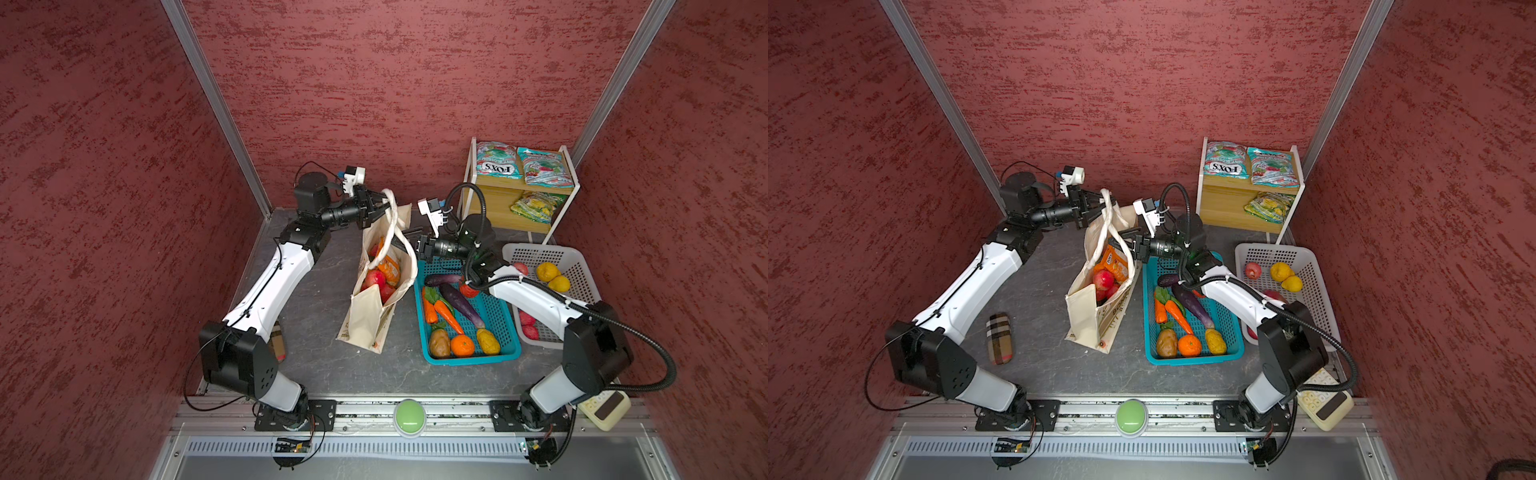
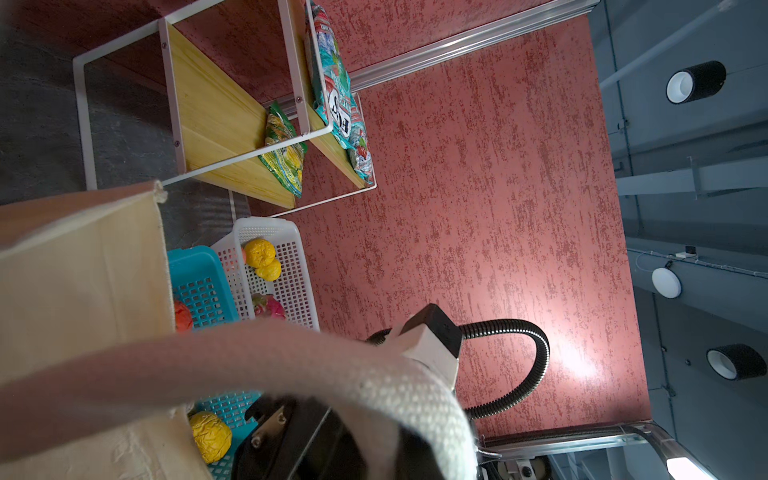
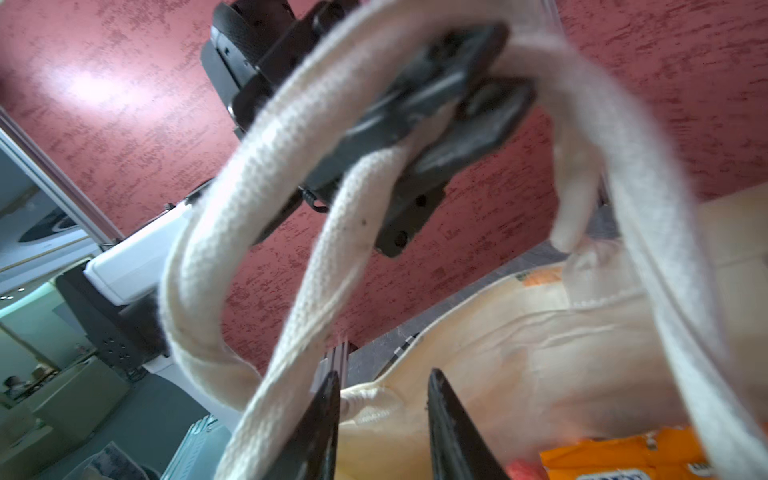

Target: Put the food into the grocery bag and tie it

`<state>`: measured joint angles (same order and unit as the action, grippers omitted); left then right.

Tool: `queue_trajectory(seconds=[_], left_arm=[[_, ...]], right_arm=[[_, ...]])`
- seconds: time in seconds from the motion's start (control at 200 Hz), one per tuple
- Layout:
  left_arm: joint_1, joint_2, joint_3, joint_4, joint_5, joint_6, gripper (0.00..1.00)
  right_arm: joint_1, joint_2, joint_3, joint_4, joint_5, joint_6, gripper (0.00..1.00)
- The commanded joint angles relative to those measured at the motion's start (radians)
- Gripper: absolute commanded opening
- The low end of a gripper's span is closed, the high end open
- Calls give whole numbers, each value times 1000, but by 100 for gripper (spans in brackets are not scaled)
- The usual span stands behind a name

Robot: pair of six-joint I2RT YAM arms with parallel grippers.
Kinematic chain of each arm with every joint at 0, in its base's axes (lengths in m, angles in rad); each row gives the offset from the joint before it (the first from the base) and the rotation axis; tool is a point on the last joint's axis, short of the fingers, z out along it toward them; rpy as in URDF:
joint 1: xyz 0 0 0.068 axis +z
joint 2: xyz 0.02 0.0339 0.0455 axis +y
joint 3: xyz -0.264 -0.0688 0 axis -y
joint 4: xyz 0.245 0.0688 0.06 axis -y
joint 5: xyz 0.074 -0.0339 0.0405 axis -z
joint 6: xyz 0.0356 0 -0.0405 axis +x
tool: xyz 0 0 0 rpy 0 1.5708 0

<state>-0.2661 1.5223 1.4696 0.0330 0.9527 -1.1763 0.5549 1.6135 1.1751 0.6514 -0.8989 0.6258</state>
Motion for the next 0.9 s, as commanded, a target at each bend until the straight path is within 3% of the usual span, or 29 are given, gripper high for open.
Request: queue_trajectory(seconds=[0.0,0.521,0.892], left_arm=[[-9,6,-3,84,11,-6,4],[3,1,-54,54,3,33,7],[24,-20,-121,33,-1,70,8]], right_arm=[[17,34,15,253,-23,105,41],[31,130,20,692,32,390,55],[28,151,8,824,73,472,62]])
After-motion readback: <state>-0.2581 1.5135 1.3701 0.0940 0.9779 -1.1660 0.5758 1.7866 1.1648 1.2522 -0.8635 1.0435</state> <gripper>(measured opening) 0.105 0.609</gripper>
